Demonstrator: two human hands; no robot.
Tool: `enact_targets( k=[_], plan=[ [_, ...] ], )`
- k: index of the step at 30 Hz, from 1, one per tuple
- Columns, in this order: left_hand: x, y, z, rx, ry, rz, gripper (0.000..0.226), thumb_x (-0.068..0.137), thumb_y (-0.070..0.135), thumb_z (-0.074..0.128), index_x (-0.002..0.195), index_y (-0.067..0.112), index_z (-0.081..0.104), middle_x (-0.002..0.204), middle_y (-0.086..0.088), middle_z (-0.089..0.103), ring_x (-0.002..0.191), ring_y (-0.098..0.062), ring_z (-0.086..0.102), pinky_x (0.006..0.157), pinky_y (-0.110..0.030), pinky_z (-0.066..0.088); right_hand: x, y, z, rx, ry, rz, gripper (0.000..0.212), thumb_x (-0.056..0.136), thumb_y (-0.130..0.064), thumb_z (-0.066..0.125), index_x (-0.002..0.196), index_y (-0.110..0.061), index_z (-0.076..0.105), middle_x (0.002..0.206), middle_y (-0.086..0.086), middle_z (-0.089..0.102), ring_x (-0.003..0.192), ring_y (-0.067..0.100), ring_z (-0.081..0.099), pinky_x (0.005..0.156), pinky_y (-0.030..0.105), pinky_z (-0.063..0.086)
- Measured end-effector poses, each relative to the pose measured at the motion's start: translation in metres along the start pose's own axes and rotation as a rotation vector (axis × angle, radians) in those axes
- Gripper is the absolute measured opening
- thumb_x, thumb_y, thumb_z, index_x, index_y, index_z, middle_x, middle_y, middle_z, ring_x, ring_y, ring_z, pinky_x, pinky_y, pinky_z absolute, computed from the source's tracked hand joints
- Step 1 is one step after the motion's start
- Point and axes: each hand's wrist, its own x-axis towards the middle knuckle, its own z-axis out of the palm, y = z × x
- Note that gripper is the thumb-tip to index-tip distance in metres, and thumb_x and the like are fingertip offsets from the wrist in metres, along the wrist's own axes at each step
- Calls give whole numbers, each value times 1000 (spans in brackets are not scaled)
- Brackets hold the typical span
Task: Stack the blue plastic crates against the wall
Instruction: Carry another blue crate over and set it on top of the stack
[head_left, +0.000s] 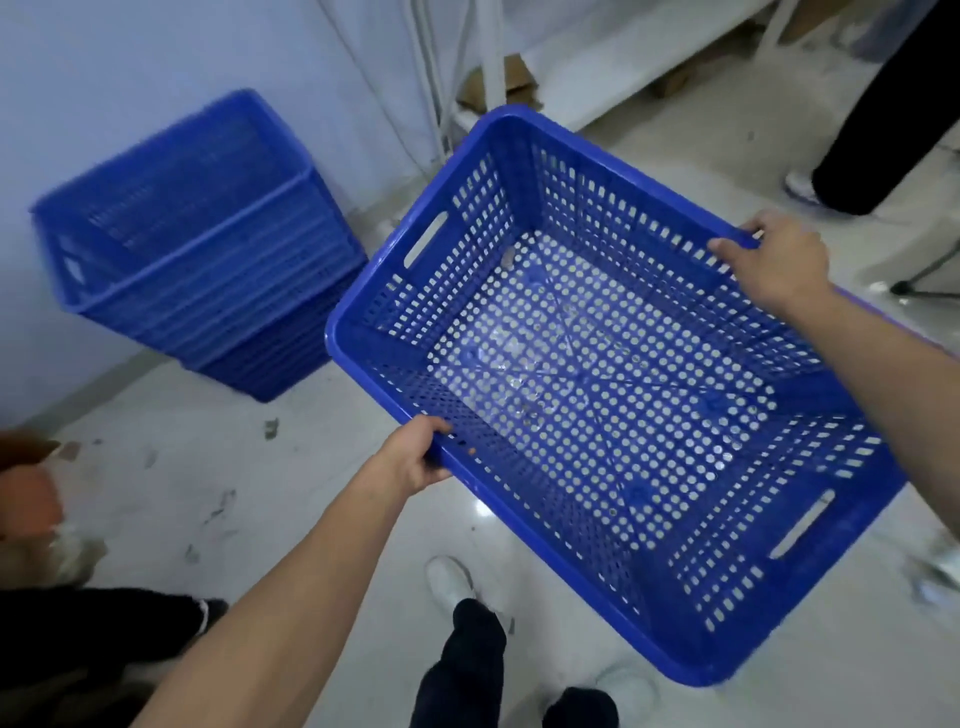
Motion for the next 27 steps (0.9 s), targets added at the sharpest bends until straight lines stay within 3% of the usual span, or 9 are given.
enact_targets(
  k=[5, 8, 13, 21, 24, 27],
  plan=[
    [-35, 77, -89, -109, 19, 45, 15, 91, 2, 50, 100, 9, 59, 94, -12, 73, 77, -30, 71, 58, -39, 63, 13, -178, -2, -8, -20, -138, 46, 88, -46, 63, 111, -6, 67, 108, 24, 67, 103, 39, 61, 85, 41, 45],
    [-55, 116, -136, -210, 41, 72, 24, 90, 3, 52, 111, 10, 59, 96, -11, 75, 76, -29, 73, 50, -35, 60, 22, -278, 2, -1, 13, -278, 43, 85, -44, 67, 99, -3, 70, 103, 25, 68, 98, 41, 62, 83, 42, 46],
    [-77, 176, -198, -389, 89, 142, 22, 92, 0, 49, 111, 9, 55, 99, -15, 71, 77, -31, 69, 47, -36, 60, 42, -421, 26, 8, -33, -446, 42, 87, -43, 66, 101, -4, 73, 97, 25, 69, 96, 41, 63, 84, 41, 47],
    [-60, 251, -270, -609, 256, 199, 29, 89, -2, 52, 117, 4, 54, 103, -18, 70, 78, -32, 70, 45, -38, 59, 85, -586, 106, 80, -127, -686, 41, 87, -42, 67, 88, -1, 72, 87, 23, 69, 87, 39, 64, 72, 37, 43],
    [-46, 285, -283, -655, 324, 213, 21, 90, -1, 51, 110, 5, 54, 95, -18, 70, 67, -30, 71, 58, -43, 62, 111, -638, 138, 108, -186, -744, 39, 88, -41, 67, 85, -2, 72, 81, 18, 68, 77, 33, 61, 67, 32, 38],
    [-34, 319, -294, -723, 366, 241, 10, 91, -1, 50, 96, 6, 56, 95, -17, 69, 64, -32, 72, 47, -41, 60, 135, -691, 159, 123, -231, -788, 40, 88, -39, 67, 73, -1, 68, 67, 12, 59, 68, 30, 57, 62, 30, 35]
  ],
)
